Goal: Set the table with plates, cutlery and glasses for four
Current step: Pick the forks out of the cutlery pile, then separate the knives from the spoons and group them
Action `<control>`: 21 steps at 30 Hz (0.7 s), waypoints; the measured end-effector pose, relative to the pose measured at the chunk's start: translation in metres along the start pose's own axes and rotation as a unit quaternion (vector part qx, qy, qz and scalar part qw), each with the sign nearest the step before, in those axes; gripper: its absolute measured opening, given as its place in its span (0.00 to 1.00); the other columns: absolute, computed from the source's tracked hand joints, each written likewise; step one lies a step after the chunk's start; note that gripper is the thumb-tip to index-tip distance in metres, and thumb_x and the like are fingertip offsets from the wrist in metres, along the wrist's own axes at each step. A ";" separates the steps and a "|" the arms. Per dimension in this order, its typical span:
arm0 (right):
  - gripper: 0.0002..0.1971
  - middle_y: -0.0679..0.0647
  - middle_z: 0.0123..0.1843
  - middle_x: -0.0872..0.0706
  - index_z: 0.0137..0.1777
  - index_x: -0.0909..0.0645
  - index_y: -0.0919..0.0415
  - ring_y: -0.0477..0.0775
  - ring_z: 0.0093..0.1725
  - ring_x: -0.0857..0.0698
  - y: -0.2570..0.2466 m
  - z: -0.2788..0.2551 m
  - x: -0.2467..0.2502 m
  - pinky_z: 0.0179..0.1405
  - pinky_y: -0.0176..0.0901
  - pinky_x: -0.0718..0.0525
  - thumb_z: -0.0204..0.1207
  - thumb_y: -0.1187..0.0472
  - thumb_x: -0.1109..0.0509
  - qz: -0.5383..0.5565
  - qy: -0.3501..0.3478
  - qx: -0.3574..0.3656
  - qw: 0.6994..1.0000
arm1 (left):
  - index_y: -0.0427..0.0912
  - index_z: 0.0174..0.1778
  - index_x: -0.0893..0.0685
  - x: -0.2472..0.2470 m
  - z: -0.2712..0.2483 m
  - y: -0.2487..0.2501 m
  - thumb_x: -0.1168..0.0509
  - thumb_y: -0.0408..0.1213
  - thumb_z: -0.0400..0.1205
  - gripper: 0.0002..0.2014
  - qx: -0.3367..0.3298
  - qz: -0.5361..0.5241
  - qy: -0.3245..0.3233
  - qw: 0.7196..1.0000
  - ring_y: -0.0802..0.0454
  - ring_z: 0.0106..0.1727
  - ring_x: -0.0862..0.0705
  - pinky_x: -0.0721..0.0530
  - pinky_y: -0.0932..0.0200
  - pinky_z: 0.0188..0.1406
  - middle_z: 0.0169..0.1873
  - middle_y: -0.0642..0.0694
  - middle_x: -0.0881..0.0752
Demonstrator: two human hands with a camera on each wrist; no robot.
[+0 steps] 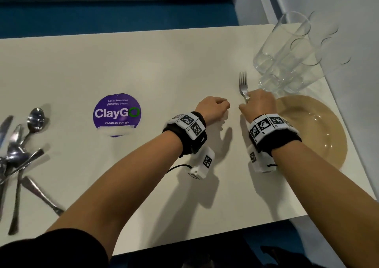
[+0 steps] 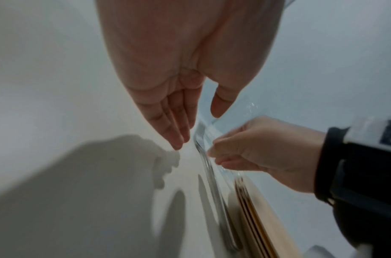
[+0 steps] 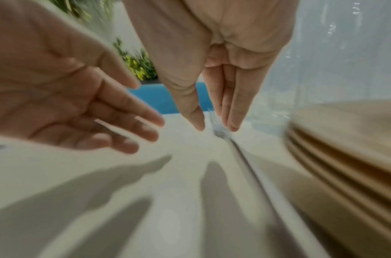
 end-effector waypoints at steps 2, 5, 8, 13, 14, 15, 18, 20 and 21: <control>0.17 0.61 0.58 0.12 0.62 0.16 0.65 0.61 0.61 0.16 -0.027 -0.012 0.002 0.60 0.44 0.20 0.73 0.61 0.29 0.056 0.015 0.030 0.998 | 0.43 0.57 0.14 0.026 -0.017 -0.012 0.38 0.40 0.77 0.15 0.002 0.017 0.027 0.999 0.43 0.55 0.15 0.19 0.45 0.65 0.55 0.42 0.13; 0.19 0.57 0.57 0.11 0.63 0.16 0.61 0.54 0.59 0.14 -0.087 -0.041 -0.004 0.68 0.44 0.21 0.72 0.61 0.28 0.158 -0.018 0.106 0.982 | 0.43 0.64 0.16 0.078 -0.049 -0.033 0.37 0.38 0.80 0.17 0.008 0.051 0.087 0.995 0.45 0.61 0.16 0.20 0.49 0.66 0.59 0.44 0.13; 0.16 0.55 0.54 0.10 0.59 0.14 0.60 0.51 0.54 0.13 -0.151 -0.080 -0.020 0.64 0.39 0.20 0.71 0.61 0.27 0.196 -0.071 0.182 0.961 | 0.45 0.63 0.16 0.141 -0.091 -0.060 0.36 0.37 0.80 0.15 0.014 0.097 0.159 0.982 0.49 0.58 0.15 0.20 0.58 0.63 0.57 0.46 0.13; 0.10 0.56 0.49 0.09 0.50 0.10 0.62 0.55 0.53 0.13 -0.245 -0.148 -0.062 0.58 0.40 0.20 0.72 0.58 0.28 0.131 -0.136 0.277 0.942 | 0.46 0.58 0.15 0.249 -0.173 -0.114 0.34 0.37 0.78 0.12 0.030 0.174 0.260 0.949 0.55 0.51 0.17 0.26 0.66 0.48 0.51 0.50 0.14; 0.11 0.55 0.50 0.09 0.52 0.11 0.60 0.52 0.54 0.14 -0.261 -0.162 -0.071 0.56 0.36 0.22 0.73 0.58 0.27 0.125 -0.156 0.282 0.938 | 0.45 0.57 0.16 0.269 -0.189 -0.127 0.33 0.36 0.78 0.12 0.037 0.186 0.264 0.946 0.55 0.48 0.17 0.26 0.65 0.48 0.49 0.50 0.14; 0.11 0.54 0.50 0.09 0.53 0.11 0.60 0.50 0.52 0.14 -0.277 -0.176 -0.081 0.54 0.34 0.22 0.73 0.58 0.27 0.123 -0.179 0.283 0.934 | 0.45 0.57 0.16 0.287 -0.202 -0.141 0.32 0.36 0.77 0.12 0.045 0.199 0.257 0.945 0.55 0.47 0.17 0.24 0.65 0.48 0.48 0.50 0.14; 0.09 0.53 0.47 0.09 0.48 0.10 0.60 0.47 0.45 0.13 -0.320 -0.214 -0.112 0.45 0.35 0.19 0.70 0.57 0.23 0.082 -0.228 0.273 0.931 | 0.46 0.56 0.15 0.324 -0.231 -0.176 0.28 0.37 0.75 0.13 0.040 0.275 0.152 0.948 0.55 0.51 0.15 0.20 0.63 0.52 0.49 0.51 0.13; 0.09 0.54 0.46 0.09 0.47 0.10 0.59 0.50 0.48 0.12 -0.339 -0.232 -0.129 0.47 0.39 0.16 0.68 0.58 0.22 0.054 -0.233 0.257 0.936 | 0.46 0.57 0.15 0.327 -0.241 -0.195 0.26 0.41 0.75 0.15 0.008 0.375 0.042 0.926 0.55 0.52 0.16 0.21 0.64 0.52 0.51 0.52 0.14; 0.09 0.55 0.47 0.09 0.47 0.10 0.59 0.51 0.49 0.12 -0.344 -0.239 -0.134 0.49 0.39 0.15 0.68 0.59 0.22 0.044 -0.232 0.246 0.940 | 0.47 0.59 0.15 0.325 -0.243 -0.203 0.26 0.42 0.75 0.17 -0.018 0.429 -0.003 0.903 0.54 0.54 0.17 0.22 0.63 0.54 0.53 0.51 0.15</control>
Point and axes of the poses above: each hand's wrist, its own z-axis towards the middle knuckle, its own x-axis out of the back of the hand, y = z × x, the point moved 2 cm from there along z, towards the middle knuckle
